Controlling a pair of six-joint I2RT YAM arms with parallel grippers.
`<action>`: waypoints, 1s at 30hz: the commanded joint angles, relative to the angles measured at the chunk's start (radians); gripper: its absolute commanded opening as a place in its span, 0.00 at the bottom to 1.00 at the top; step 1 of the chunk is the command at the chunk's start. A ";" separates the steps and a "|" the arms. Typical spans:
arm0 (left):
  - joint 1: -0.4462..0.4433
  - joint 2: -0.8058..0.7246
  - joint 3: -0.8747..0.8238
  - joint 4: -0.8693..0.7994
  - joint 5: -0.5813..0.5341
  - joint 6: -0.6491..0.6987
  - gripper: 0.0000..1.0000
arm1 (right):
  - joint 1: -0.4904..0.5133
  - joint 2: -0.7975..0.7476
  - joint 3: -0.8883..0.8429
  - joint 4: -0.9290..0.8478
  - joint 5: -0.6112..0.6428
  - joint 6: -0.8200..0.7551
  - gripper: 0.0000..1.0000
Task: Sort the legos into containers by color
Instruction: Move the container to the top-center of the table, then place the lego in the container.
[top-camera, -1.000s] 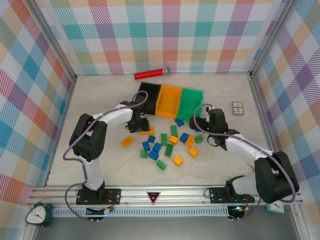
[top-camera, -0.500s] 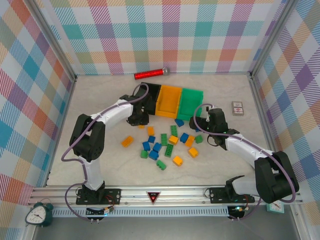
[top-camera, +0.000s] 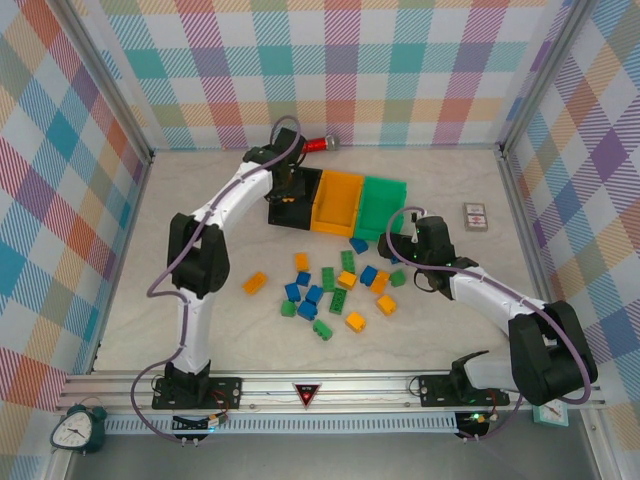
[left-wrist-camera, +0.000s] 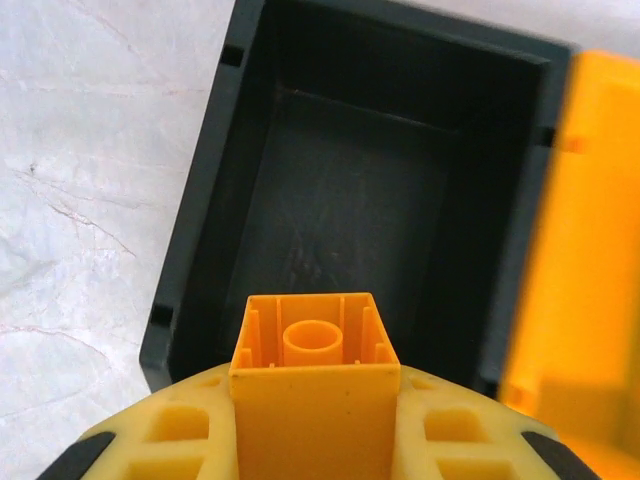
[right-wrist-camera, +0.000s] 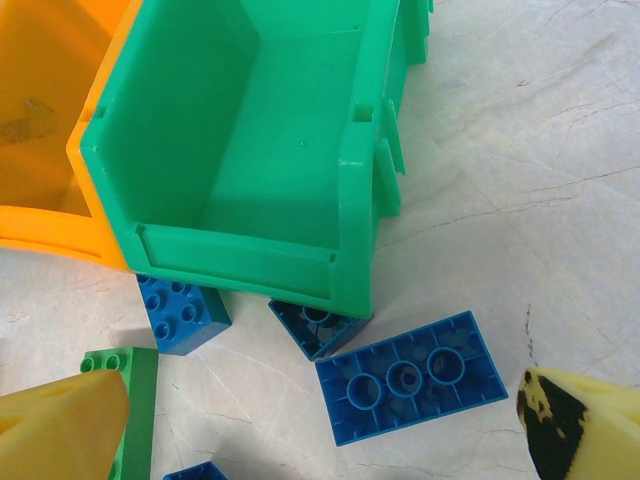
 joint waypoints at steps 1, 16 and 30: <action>0.005 0.048 0.064 -0.062 -0.020 0.047 0.12 | 0.010 0.010 0.030 -0.008 0.007 -0.018 1.00; 0.026 -0.098 -0.323 0.010 -0.152 0.035 0.12 | 0.013 0.016 0.033 -0.008 0.004 -0.018 1.00; 0.009 -0.376 -0.525 0.035 -0.135 0.006 0.53 | 0.022 0.030 0.043 -0.013 0.009 -0.022 1.00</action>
